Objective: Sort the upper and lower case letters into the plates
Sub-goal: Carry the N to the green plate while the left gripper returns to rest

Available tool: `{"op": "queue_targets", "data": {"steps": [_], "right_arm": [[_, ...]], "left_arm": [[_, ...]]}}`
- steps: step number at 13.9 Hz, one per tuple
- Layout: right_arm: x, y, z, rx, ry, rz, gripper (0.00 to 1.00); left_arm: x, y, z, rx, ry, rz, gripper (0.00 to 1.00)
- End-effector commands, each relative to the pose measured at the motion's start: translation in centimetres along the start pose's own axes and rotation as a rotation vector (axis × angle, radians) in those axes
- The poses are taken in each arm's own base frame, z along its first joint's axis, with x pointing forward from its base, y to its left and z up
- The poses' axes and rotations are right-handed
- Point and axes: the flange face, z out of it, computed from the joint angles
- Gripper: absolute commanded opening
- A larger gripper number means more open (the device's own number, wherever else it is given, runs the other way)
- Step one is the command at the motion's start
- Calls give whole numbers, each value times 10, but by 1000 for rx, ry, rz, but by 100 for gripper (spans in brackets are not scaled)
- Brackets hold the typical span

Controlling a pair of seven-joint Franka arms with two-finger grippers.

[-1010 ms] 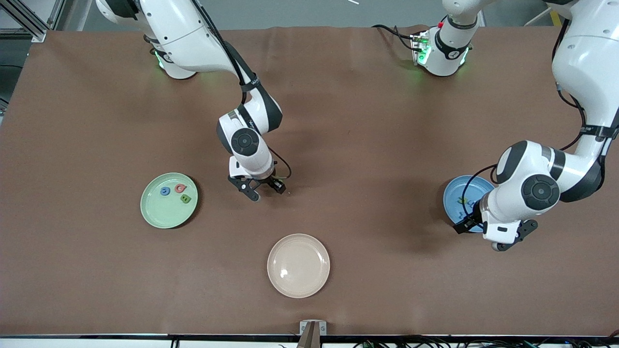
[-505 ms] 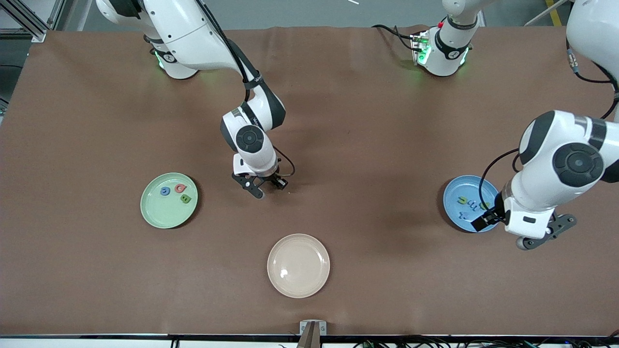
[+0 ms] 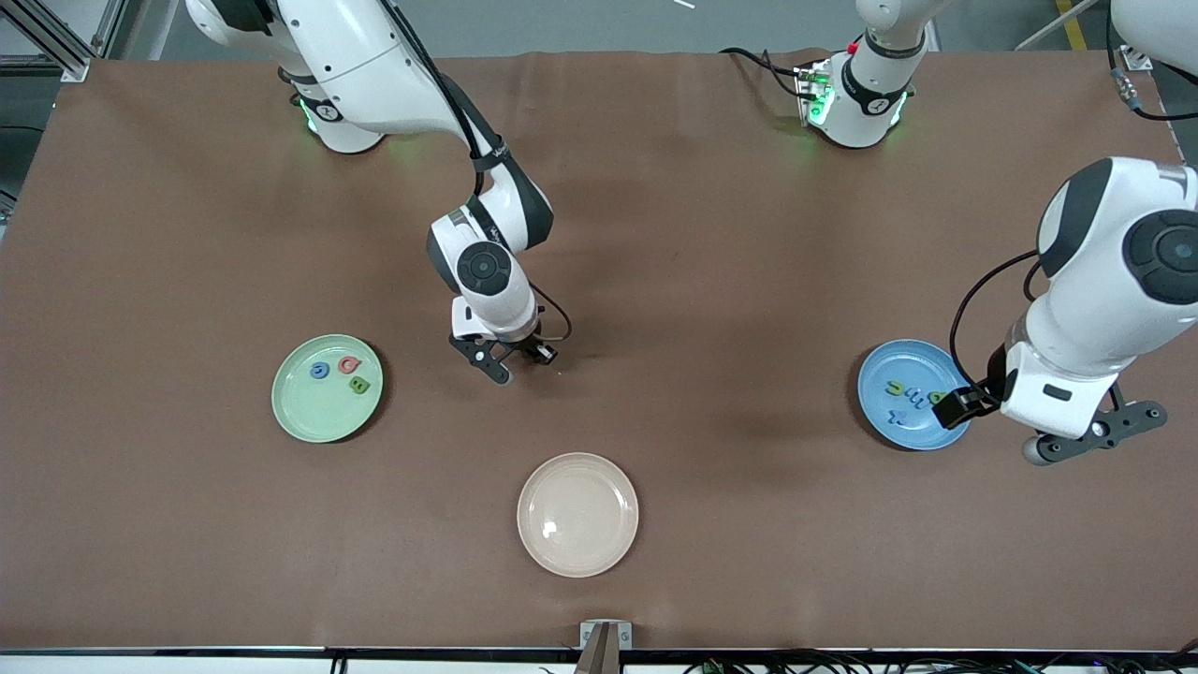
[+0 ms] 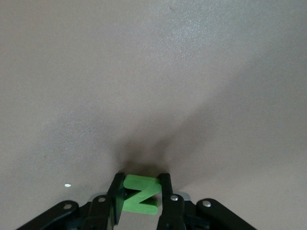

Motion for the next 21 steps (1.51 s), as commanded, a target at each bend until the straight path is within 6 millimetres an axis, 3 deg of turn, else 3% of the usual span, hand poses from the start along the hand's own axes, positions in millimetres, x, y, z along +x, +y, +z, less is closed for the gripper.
{"op": "queue_targets", "data": {"steps": [1,4,6,7,9,12,14,16,18,21], "right_arm": [[19,3,-8,6,4,26,3],[67,9,-45,-21,-21,-23,2],[104,22,-83,-50,-56,-70,2],[127,33,-100,-53,-68,-93,2],[168,63,-112,-77,-106,-174,2],[245,123,-109,-66,-135,-295,3],[276,149,-105,-52,-135,-339,4],[295,163,-99,-40,-125,-372,4],[316,182,-86,-31,-117,-404,4],[326,197,-60,-33,-112,-428,4]], "left_arm": [[-15,-6,-32,12,-25,10,100],[-33,-16,-72,14,-39,6,100],[-42,-30,-94,15,-65,23,100],[-45,-40,-103,12,-72,67,100],[-54,-59,-127,34,-75,109,100],[-71,-92,-157,10,-128,147,100],[-69,-114,-168,5,-110,195,100],[-75,-130,-174,-27,-116,219,100],[-87,-131,-175,-31,-123,223,100],[-96,-131,-180,-51,-137,224,100]]}}
